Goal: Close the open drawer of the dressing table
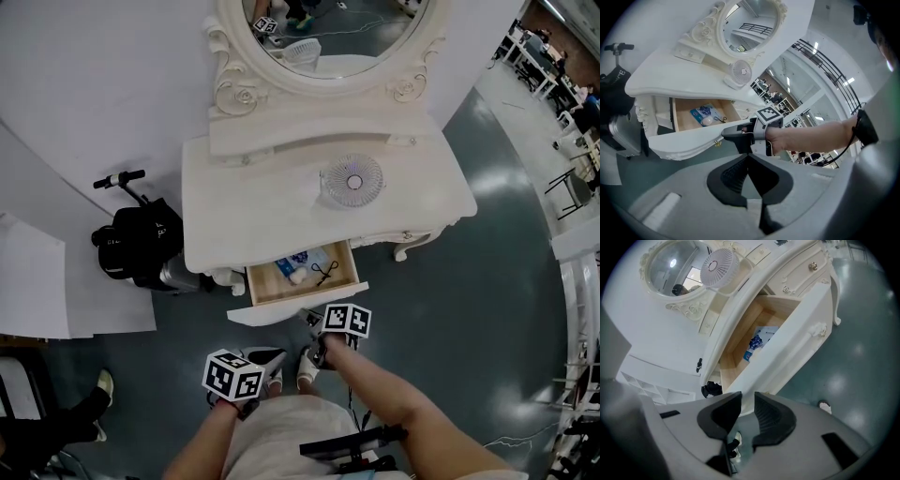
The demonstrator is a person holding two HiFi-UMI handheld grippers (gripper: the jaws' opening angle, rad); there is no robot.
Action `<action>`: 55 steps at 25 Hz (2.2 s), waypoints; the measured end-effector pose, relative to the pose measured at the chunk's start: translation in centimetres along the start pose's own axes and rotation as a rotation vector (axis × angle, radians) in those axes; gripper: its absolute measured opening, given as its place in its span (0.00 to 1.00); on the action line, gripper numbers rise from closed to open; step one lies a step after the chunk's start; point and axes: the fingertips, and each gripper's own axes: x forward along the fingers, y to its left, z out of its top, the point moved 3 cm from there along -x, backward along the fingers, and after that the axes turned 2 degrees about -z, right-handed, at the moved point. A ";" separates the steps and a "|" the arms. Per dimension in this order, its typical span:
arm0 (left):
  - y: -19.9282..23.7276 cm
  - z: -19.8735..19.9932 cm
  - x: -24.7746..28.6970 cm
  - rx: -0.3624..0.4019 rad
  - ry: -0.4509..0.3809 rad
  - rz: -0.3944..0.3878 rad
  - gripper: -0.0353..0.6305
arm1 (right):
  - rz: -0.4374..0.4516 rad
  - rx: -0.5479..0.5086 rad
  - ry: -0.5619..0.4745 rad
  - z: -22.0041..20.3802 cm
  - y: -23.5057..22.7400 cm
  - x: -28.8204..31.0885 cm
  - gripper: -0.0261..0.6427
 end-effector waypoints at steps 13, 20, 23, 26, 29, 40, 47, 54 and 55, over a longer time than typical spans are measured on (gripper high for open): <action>1.0 1.0 0.3 -0.022 -0.002 0.007 0.07 | 0.009 -0.001 0.002 1.7 0.5 0.9 0.20; 1.7 1.8 0.5 -0.035 -0.008 0.012 0.07 | 0.013 -0.005 -0.005 2.9 0.9 1.4 0.21; 2.1 2.1 0.6 -0.042 -0.014 0.018 0.07 | 0.015 -0.006 -0.003 3.2 1.0 1.7 0.21; 2.5 2.2 0.6 -0.048 -0.017 0.023 0.07 | 0.020 -0.008 0.005 3.4 1.1 1.9 0.21; 2.8 2.4 0.7 -0.050 -0.018 0.029 0.07 | 0.022 -0.013 0.010 3.8 1.2 2.1 0.21; 3.5 3.3 1.3 -0.058 -0.014 0.034 0.07 | 0.035 -0.008 0.011 5.2 1.6 2.9 0.23; 4.2 3.9 1.6 -0.059 -0.011 0.037 0.07 | 0.035 -0.025 -0.009 6.4 2.2 3.5 0.22; 4.9 4.5 1.0 -0.061 -0.018 0.047 0.07 | 0.050 -0.088 -0.063 7.5 3.3 4.2 0.17; 5.0 4.5 0.9 -0.063 -0.019 0.048 0.07 | 0.057 -0.084 -0.066 7.7 3.3 4.3 0.17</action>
